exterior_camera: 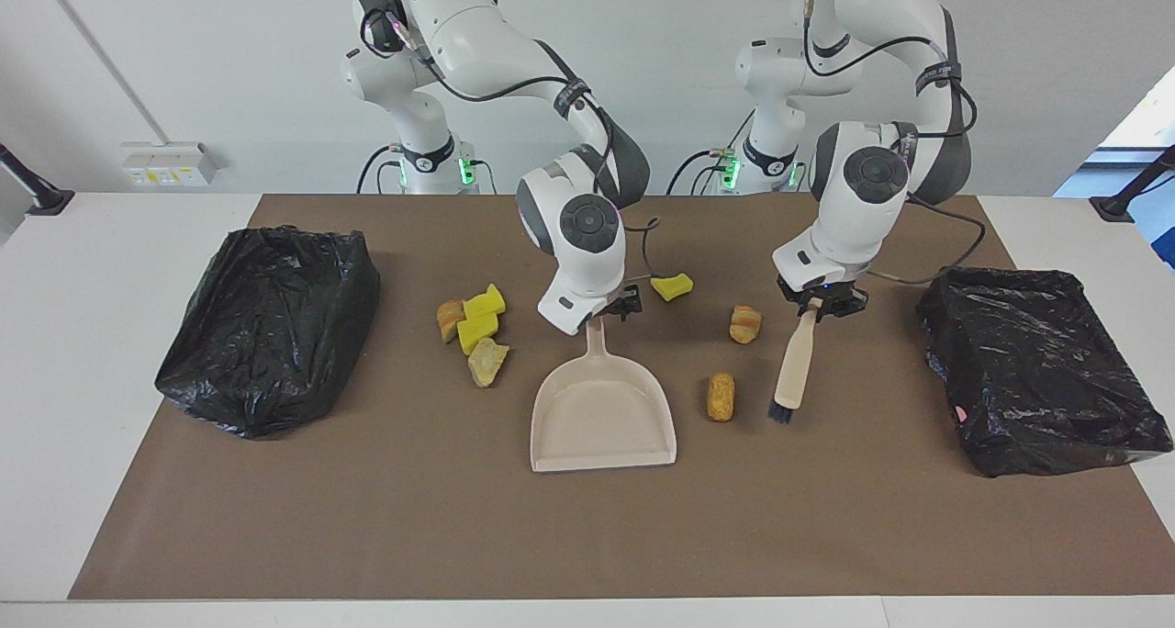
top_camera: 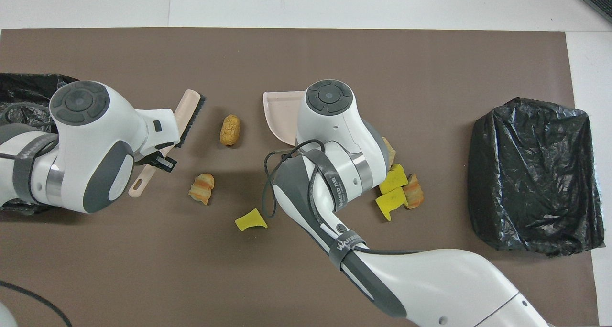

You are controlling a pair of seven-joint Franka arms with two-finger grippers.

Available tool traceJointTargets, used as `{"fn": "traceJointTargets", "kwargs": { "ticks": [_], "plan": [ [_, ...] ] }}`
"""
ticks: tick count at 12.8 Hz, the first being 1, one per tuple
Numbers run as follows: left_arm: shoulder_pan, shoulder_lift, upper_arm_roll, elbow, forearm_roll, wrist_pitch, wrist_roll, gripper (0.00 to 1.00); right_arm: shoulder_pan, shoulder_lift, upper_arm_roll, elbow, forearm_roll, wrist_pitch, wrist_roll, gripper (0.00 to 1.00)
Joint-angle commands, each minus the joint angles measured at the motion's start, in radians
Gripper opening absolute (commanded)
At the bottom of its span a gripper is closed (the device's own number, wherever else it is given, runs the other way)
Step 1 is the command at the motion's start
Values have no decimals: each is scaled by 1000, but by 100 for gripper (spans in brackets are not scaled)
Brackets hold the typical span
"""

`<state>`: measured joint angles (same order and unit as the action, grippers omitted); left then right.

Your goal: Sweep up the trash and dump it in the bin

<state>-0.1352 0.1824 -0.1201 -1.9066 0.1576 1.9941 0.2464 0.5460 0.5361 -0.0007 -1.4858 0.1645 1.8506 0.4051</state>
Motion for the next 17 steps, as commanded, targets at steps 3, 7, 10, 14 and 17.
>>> {"fn": "traceJointTargets", "kwargs": {
  "ticks": [3,7,10,14,17],
  "plan": [
    [-1,164,3,222,97,-17,205,0,-17,-27,2,-17,3,-5,-16,7],
    [-14,258,-6,334,120,-37,241,0,-21,-25,2,-16,7,6,-12,0],
    [-17,262,-9,334,111,-32,241,0,-24,-27,-4,-14,3,-5,-22,0],
    [-43,249,-10,305,122,11,415,0,-32,-93,-8,-19,-8,-48,-234,0],
    [-49,233,-10,269,123,6,482,0,-89,-159,-10,-24,-11,-94,-372,0]
  ]
}}
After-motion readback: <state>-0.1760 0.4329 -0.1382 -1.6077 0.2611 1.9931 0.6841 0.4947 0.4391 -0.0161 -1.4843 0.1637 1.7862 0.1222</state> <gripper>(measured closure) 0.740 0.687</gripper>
